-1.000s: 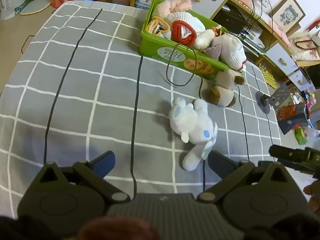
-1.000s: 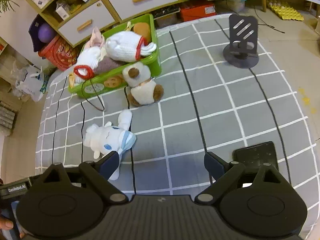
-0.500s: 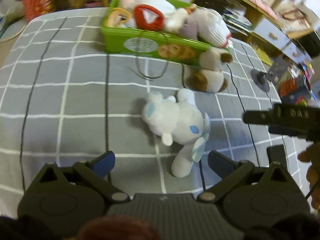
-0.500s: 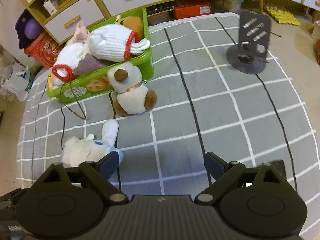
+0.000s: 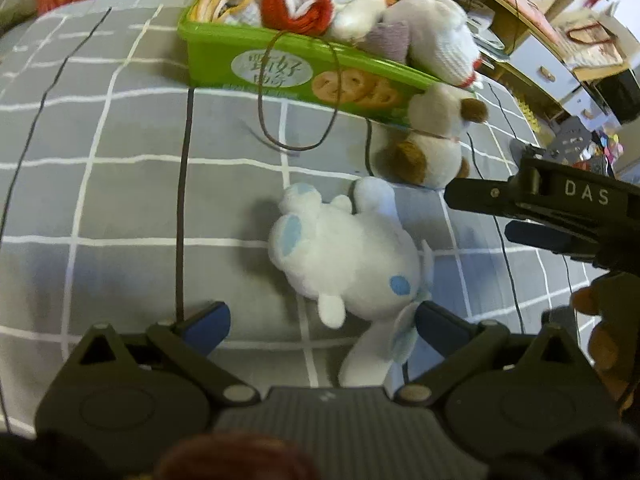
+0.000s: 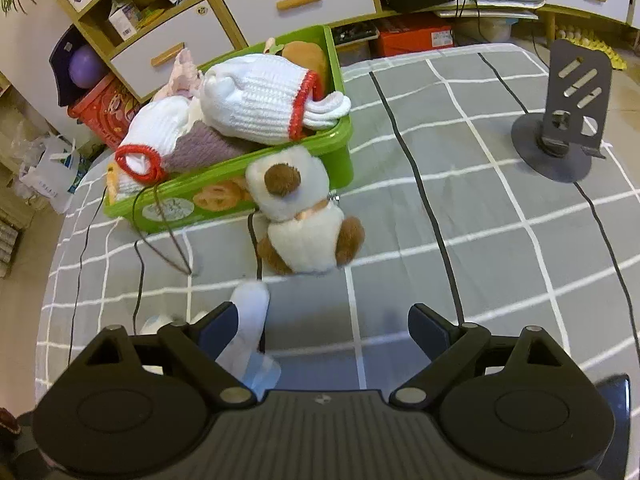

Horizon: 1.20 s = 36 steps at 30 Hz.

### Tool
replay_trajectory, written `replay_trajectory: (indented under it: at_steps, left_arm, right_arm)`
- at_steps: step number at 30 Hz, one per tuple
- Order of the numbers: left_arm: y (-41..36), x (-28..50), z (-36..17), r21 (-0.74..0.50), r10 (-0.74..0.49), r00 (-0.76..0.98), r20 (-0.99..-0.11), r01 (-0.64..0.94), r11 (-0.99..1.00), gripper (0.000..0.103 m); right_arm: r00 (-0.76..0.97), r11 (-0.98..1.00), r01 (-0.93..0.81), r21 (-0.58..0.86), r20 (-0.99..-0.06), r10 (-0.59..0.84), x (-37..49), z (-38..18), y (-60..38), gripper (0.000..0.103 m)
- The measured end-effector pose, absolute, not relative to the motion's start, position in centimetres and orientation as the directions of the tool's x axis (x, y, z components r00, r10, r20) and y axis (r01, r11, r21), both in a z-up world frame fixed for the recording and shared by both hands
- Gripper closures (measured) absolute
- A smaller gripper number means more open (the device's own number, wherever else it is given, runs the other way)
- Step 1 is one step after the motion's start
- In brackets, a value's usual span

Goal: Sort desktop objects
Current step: 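Grasp the brown-and-white dog plush with the right gripper, then grasp the white bear plush with the left gripper while the right gripper lifts the dog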

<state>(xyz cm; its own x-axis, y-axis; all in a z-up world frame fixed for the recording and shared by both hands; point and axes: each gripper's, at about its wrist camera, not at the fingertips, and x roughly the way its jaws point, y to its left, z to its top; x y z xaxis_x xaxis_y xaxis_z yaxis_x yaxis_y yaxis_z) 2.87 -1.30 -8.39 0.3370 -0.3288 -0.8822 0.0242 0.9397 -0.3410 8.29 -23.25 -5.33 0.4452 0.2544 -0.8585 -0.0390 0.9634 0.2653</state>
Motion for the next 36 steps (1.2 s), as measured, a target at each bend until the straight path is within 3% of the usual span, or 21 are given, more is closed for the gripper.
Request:
replay_trajectory:
  at_steps: [17,21,26,29,36]
  left_arm:
    - [-1.0,4.4,-8.4,-0.379,-0.332,0.405,-0.852,-0.040,0.924,0.001]
    - [-1.1,4.4,-8.3,-0.404,-0.350,0.415,-0.840,-0.048,0.913,0.012]
    - [-1.2,4.4,-8.3,-0.437,-0.376,0.415,-0.828,-0.059,0.898,0.022]
    - [-1.3,4.5,-8.2,-0.462,-0.404,0.412,-0.817,-0.049,0.885,0.033]
    - [-1.5,4.4,-8.2,-0.456,-0.400,0.411,-0.820,-0.045,0.889,0.036]
  right_arm:
    - [0.525,0.971,-0.092,0.220,-0.818,0.236,11.2,-7.1,-19.3,0.011]
    - [0.548,0.980,-0.074,0.184,-0.814,0.194,11.8,-7.4,-18.6,0.014]
    - [0.562,0.981,-0.056,0.184,-0.806,0.183,12.4,-7.5,-18.9,0.027]
    - [0.562,0.980,-0.046,0.194,-0.806,0.186,12.6,-7.6,-18.9,0.029]
    - [0.556,0.980,-0.043,0.195,-0.810,0.186,12.5,-7.4,-18.8,0.032]
